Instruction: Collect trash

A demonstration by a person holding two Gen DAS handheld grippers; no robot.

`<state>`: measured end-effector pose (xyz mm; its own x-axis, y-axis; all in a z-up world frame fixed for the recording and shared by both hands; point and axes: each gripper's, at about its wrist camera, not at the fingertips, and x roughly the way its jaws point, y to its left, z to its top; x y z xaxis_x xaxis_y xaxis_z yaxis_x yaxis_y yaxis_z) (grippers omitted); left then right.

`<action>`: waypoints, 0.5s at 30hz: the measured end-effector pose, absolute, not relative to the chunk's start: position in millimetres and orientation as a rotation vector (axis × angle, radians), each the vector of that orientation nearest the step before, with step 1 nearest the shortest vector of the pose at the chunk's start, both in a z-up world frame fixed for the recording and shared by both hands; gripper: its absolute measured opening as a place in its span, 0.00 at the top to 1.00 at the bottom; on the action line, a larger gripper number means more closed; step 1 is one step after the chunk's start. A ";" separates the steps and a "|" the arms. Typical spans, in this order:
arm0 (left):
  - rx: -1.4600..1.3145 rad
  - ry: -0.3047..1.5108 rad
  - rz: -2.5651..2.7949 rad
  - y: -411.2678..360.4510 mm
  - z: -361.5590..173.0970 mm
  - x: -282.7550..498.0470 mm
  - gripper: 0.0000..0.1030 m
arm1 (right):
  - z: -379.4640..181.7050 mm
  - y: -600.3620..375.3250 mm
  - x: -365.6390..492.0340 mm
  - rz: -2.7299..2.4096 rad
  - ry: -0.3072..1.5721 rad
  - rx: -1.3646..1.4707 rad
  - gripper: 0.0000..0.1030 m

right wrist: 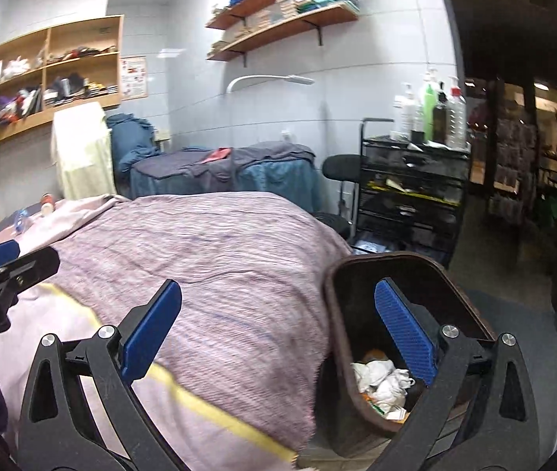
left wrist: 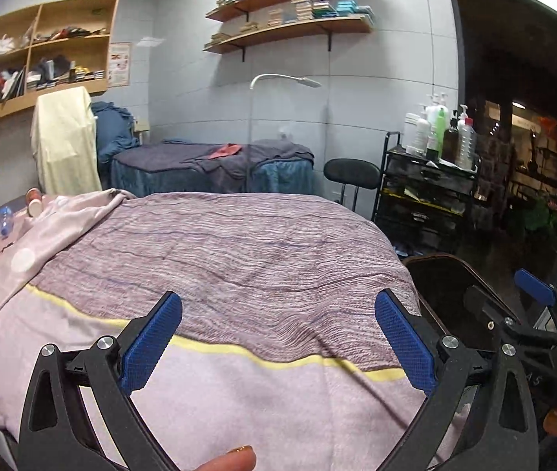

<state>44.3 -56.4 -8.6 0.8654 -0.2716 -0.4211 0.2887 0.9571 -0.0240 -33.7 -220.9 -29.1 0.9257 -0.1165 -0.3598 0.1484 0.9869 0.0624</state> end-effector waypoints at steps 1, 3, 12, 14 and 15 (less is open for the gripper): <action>0.033 0.436 -0.284 -53.0 -9.2 42.5 0.06 | -28.8 -215.6 -36.0 -0.125 0.360 0.081 0.06; 0.023 0.433 -0.272 -47.0 -10.5 37.9 0.06 | -27.9 -208.1 -38.6 -0.108 0.358 0.068 0.06; 0.026 0.401 -0.226 -37.3 -12.3 20.1 0.06 | -23.0 -191.3 -49.6 -0.073 0.341 0.045 0.06; 0.025 0.395 -0.218 -36.0 -12.1 17.9 0.06 | -21.9 -191.1 -51.5 -0.072 0.335 0.047 0.06; 0.022 0.394 -0.216 -35.5 -11.9 17.6 0.06 | -21.7 -191.2 -53.0 -0.072 0.334 0.049 0.06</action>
<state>17.6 -35.5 -11.9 0.9008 -0.2042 -0.3833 0.2128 0.9769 -0.0202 -53.0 -191.2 -21.7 0.9423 -0.0623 -0.3290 0.0786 0.9962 0.0366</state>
